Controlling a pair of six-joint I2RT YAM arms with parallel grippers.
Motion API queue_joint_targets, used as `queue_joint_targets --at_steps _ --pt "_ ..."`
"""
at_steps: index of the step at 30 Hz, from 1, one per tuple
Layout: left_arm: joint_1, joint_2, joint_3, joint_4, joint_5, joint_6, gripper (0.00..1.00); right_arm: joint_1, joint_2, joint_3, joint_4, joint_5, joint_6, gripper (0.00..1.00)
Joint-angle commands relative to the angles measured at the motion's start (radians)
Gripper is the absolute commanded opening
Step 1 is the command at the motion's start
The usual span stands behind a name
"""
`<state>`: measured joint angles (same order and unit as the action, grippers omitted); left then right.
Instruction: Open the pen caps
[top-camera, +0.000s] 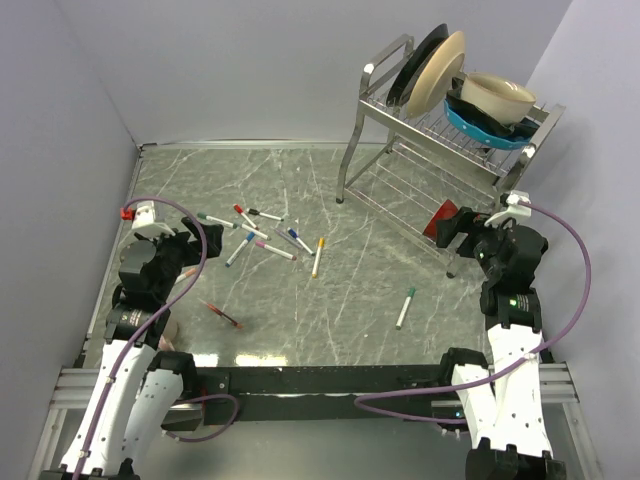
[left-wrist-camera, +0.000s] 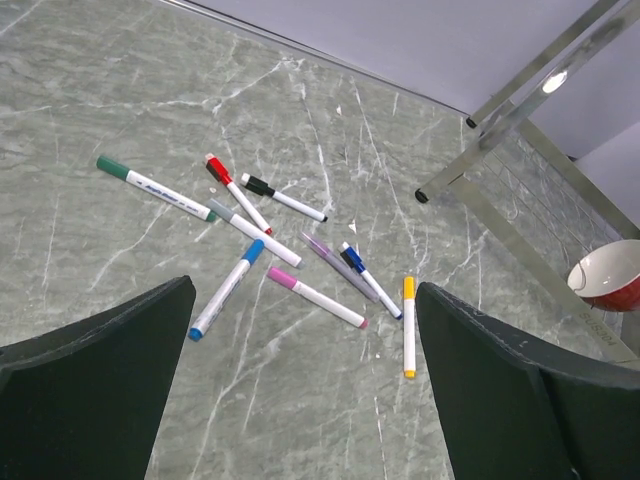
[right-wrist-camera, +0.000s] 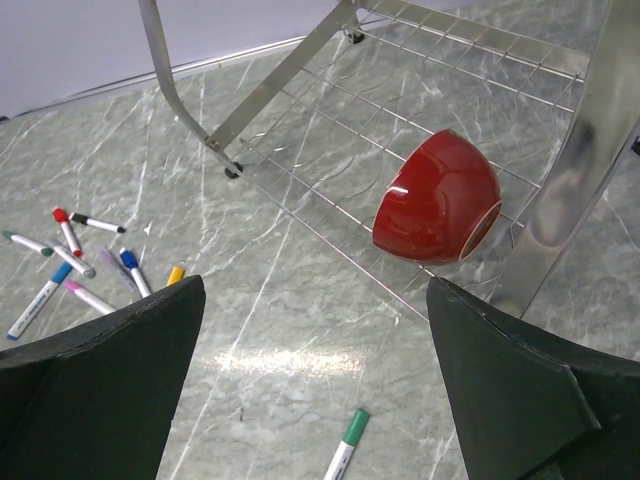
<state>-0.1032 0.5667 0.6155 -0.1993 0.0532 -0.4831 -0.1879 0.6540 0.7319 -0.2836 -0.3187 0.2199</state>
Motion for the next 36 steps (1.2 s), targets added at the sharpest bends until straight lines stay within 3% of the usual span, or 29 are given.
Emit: queue_joint_targets --at_steps 1,8,10,11,12,15,20,28,36 --pt "0.007 -0.002 0.038 0.043 0.027 0.005 0.99 -0.01 -0.01 0.027 0.04 -0.013 0.007 1.0" --pt "0.005 -0.007 0.038 0.044 0.043 0.006 0.99 -0.015 -0.011 0.001 0.037 -0.201 -0.098 1.0" --pt "0.005 -0.008 0.038 0.044 0.05 0.006 1.0 -0.015 -0.01 -0.012 0.017 -0.351 -0.181 1.0" --pt "0.007 -0.01 0.038 0.044 0.051 0.006 0.99 -0.013 -0.007 -0.014 -0.003 -0.411 -0.309 1.0" --pt "0.005 -0.01 0.038 0.044 0.056 0.005 0.99 -0.012 -0.004 -0.012 -0.081 -0.563 -0.392 1.0" --pt "0.005 -0.007 0.038 0.05 0.068 0.006 1.0 0.04 0.018 0.05 -0.378 -0.665 -0.813 1.0" --pt "0.005 -0.002 0.041 0.051 0.089 0.009 0.99 0.278 0.073 0.097 -0.568 -0.476 -1.162 1.0" --pt "0.005 -0.019 0.039 0.047 0.094 0.008 1.0 0.433 0.277 0.055 -0.71 -0.235 -1.735 1.0" --pt "0.005 -0.028 0.038 0.049 0.1 0.008 0.99 0.481 0.438 0.011 -0.692 -0.027 -1.884 0.94"
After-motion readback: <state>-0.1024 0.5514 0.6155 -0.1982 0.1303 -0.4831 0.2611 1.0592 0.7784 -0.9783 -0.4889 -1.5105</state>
